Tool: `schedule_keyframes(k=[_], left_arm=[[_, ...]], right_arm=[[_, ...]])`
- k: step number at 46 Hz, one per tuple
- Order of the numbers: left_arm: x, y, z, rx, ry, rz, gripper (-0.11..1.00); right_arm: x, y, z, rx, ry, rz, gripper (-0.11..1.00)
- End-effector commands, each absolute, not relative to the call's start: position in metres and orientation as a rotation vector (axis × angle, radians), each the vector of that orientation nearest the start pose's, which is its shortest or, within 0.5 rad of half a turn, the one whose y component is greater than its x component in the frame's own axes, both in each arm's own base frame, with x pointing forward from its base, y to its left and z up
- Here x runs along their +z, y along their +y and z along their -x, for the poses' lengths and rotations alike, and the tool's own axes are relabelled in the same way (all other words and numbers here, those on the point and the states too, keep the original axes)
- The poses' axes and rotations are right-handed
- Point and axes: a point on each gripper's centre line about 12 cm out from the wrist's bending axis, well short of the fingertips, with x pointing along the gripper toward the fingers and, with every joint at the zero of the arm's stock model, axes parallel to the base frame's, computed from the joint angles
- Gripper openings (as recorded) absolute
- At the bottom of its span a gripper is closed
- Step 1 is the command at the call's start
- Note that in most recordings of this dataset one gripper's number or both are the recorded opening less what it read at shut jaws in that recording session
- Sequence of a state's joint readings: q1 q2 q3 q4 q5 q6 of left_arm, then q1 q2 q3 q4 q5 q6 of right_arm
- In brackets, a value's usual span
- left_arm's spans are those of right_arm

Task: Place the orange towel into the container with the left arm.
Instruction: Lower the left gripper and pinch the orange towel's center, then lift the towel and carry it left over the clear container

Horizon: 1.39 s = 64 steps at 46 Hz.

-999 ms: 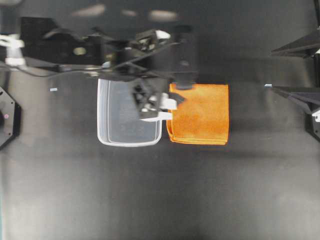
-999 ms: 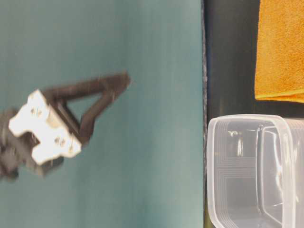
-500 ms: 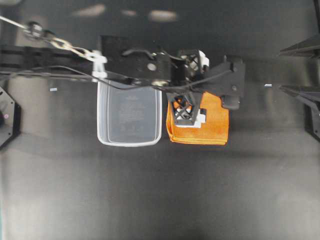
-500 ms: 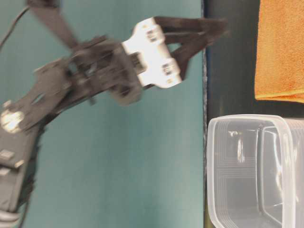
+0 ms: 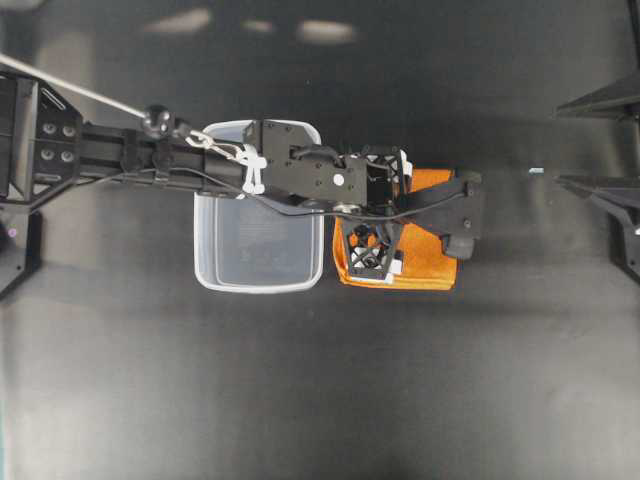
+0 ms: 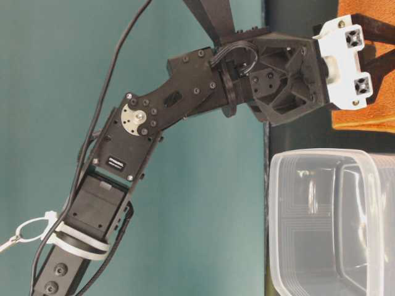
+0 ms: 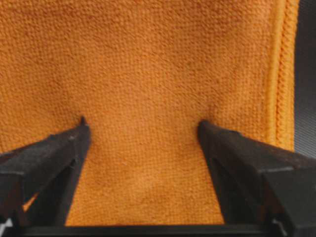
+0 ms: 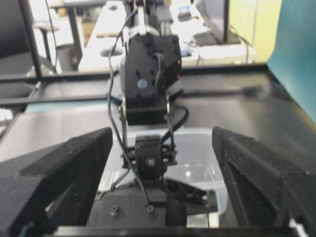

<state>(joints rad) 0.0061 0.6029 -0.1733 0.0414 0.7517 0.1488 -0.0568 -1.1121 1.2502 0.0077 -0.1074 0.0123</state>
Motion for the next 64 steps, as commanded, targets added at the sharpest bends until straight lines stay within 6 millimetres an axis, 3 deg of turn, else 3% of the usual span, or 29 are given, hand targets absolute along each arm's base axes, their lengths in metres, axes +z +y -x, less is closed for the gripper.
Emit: schedule_keyframes(k=[1,5,18,24,30,34,41,49,64], left_arm=[[0.105,0.004,-0.537,-0.08,1.18,-0.178,0.84],[0.106,0.004,-0.538,-0.082,1.178,-0.18,0.74],[0.126,0.001,-0.545,-0.082,1.129,-0.185,0.06],[0.166,-0.001,-0.549,-0.076,1.049,-0.187,0.05],[0.225,-0.003,-0.547,-0.07,0.956,-0.19,0.05],[0.264,0.001,-0.534,-0.059,0.933,-0.185,0.05],[0.307,0.004,-0.501,-0.051,0.96,-0.179,0.05],[0.311,0.008,-0.459,-0.051,1.09,-0.173,0.05],[0.283,0.012,-0.407,-0.05,1.192,-0.163,0.05]], right_arm=[[0.27,-0.01,-0.174,-0.06,0.028,-0.034,0.78],[0.271,-0.01,-0.173,-0.06,0.026,-0.039,0.78],[0.272,-0.01,-0.173,-0.06,0.02,-0.039,0.78],[0.276,-0.01,-0.171,-0.061,0.003,-0.04,0.78],[0.279,-0.01,-0.168,-0.059,-0.012,-0.038,0.78],[0.279,-0.01,-0.167,-0.059,-0.009,-0.041,0.78],[0.277,-0.01,-0.165,-0.059,0.019,-0.042,0.78],[0.277,-0.01,-0.164,-0.059,0.025,-0.042,0.78],[0.279,-0.01,-0.163,-0.059,0.019,-0.048,0.78]])
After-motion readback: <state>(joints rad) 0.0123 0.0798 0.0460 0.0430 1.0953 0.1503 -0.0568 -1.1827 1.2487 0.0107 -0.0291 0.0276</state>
